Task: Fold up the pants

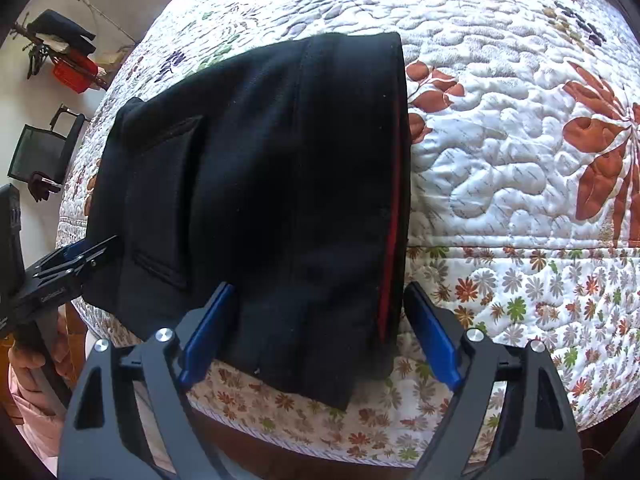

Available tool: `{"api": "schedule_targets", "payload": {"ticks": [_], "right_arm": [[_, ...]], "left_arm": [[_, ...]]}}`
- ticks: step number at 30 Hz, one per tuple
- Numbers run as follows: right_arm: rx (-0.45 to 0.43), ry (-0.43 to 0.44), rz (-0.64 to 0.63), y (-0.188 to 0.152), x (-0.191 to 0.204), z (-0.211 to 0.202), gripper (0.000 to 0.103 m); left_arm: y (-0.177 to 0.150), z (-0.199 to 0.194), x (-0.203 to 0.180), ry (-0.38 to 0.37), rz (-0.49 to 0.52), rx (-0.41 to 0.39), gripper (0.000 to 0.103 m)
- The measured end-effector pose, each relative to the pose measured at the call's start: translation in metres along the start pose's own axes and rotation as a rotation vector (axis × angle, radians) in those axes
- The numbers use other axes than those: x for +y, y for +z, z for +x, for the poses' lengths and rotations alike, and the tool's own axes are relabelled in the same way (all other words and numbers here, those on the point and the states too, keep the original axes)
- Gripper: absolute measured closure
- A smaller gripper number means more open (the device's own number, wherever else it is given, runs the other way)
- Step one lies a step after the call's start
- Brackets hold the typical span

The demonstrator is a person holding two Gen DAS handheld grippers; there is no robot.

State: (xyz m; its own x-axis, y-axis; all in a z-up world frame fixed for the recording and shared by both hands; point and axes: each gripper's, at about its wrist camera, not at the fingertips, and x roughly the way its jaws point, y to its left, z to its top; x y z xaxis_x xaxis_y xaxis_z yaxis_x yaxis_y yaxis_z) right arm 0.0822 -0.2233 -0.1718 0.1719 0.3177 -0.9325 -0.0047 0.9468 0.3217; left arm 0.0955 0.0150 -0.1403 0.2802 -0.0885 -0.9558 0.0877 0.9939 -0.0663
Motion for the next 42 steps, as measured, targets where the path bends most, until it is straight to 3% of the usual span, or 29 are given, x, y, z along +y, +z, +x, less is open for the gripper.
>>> {"api": "schedule_targets", "payload": {"ticks": [3, 6, 9, 21, 26, 28, 32, 33, 36, 42], "right_arm": [[0.004, 0.014, 0.009, 0.000, -0.001, 0.004, 0.017], [0.005, 0.032, 0.013, -0.001, -0.003, 0.004, 0.017], [0.002, 0.033, 0.004, -0.001, -0.002, 0.003, 0.017], [-0.005, 0.073, 0.014, -0.004, -0.005, 0.011, 0.013], [-0.026, 0.109, 0.006, 0.001, -0.007, 0.017, 0.013], [-0.035, 0.131, -0.002, 0.002, -0.007, 0.015, 0.022], [-0.080, 0.177, -0.023, -0.003, -0.010, 0.001, 0.055], [-0.097, 0.200, -0.009, -0.005, -0.012, -0.005, 0.061], [-0.142, 0.263, 0.010, -0.010, -0.015, -0.021, 0.067], [-0.208, 0.248, -0.081, -0.002, 0.001, -0.056, 0.069]], "left_arm": [[0.002, 0.001, -0.003, 0.003, 0.023, -0.002, 0.018], [0.000, 0.000, -0.008, -0.062, 0.045, 0.023, 0.018], [-0.003, 0.000, -0.019, -0.016, 0.099, 0.013, 0.017], [-0.001, 0.008, -0.021, -0.039, 0.103, 0.011, 0.011], [0.004, 0.023, -0.016, -0.117, 0.059, 0.032, 0.011], [0.004, 0.025, -0.007, -0.203, 0.004, 0.050, 0.019], [0.000, 0.013, -0.004, -0.237, -0.010, 0.007, 0.050], [0.000, 0.010, -0.002, -0.243, -0.019, -0.001, 0.052], [-0.002, 0.002, 0.002, -0.272, -0.068, -0.034, 0.069], [0.006, -0.020, 0.003, -0.358, -0.093, -0.103, 0.072]]}}
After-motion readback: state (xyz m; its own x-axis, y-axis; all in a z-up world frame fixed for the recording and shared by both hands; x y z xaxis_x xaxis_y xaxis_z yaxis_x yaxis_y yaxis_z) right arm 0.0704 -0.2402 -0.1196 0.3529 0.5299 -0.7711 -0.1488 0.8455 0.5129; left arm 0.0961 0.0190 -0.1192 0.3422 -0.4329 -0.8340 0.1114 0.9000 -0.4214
